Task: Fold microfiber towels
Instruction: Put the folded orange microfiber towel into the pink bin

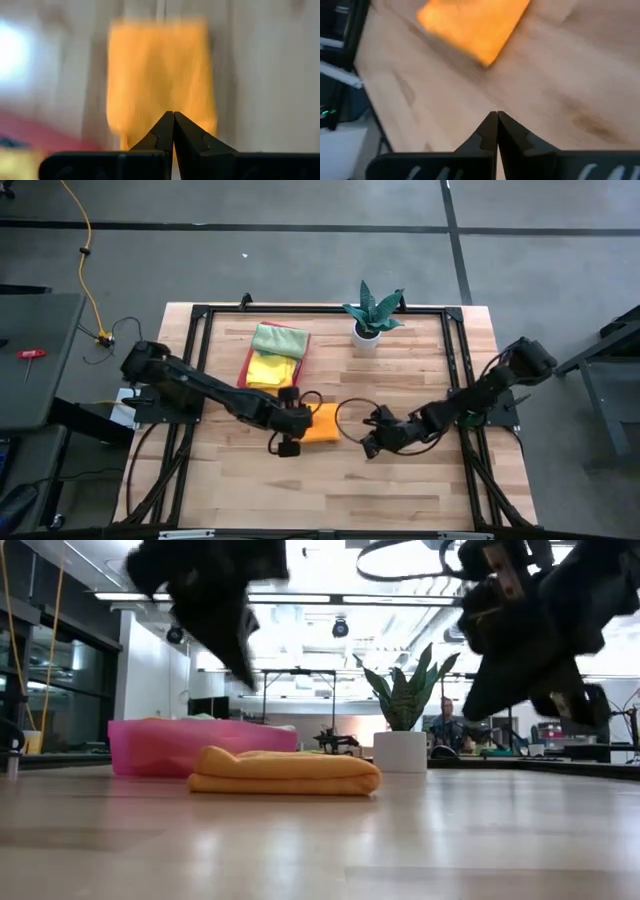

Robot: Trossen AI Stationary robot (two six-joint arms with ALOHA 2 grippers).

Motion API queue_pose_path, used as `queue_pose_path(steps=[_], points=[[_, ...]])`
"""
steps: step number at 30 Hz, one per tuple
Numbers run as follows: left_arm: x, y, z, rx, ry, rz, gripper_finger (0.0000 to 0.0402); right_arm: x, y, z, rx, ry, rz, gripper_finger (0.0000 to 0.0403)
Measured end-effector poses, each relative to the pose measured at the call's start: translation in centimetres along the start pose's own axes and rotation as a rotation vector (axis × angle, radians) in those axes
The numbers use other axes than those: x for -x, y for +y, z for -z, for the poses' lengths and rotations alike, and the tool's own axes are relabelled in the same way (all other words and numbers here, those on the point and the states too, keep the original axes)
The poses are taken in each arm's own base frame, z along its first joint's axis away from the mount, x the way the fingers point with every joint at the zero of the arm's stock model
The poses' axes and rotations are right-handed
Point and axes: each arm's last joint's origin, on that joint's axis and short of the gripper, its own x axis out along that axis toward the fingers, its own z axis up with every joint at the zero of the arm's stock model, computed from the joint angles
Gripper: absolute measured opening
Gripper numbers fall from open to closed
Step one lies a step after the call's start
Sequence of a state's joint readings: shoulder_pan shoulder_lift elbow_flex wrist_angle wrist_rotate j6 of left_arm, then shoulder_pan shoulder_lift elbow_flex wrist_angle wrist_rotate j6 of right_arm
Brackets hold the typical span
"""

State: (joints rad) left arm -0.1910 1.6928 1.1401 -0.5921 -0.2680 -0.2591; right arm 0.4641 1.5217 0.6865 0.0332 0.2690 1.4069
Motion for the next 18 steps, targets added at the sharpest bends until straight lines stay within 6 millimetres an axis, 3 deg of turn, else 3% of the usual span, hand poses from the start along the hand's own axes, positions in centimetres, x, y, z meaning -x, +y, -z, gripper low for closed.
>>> queue_pose_path(steps=[4, 8, 13, 18], points=[[2.8, 0.3, -0.5, 0.044, -0.112, -0.018, 0.0000, 1.9, 0.1, -1.2, 0.035, -0.045, 0.017, 0.0000], [3.6, 0.1, -1.1, 0.102, -0.185, -0.003, 0.0006, 3.5, 0.0, -2.1, 0.052, -0.089, 0.042, 0.0000], [2.0, -0.9, -1.8, 0.111, -0.210, 0.073, 0.0051, 4.8, -0.6, -2.8, 0.063, -0.105, 0.090, 0.0000], [-0.7, -2.8, -2.1, 0.047, -0.174, 0.129, 0.0139, 5.3, -0.9, -2.8, 0.075, -0.095, 0.116, 0.0000]])
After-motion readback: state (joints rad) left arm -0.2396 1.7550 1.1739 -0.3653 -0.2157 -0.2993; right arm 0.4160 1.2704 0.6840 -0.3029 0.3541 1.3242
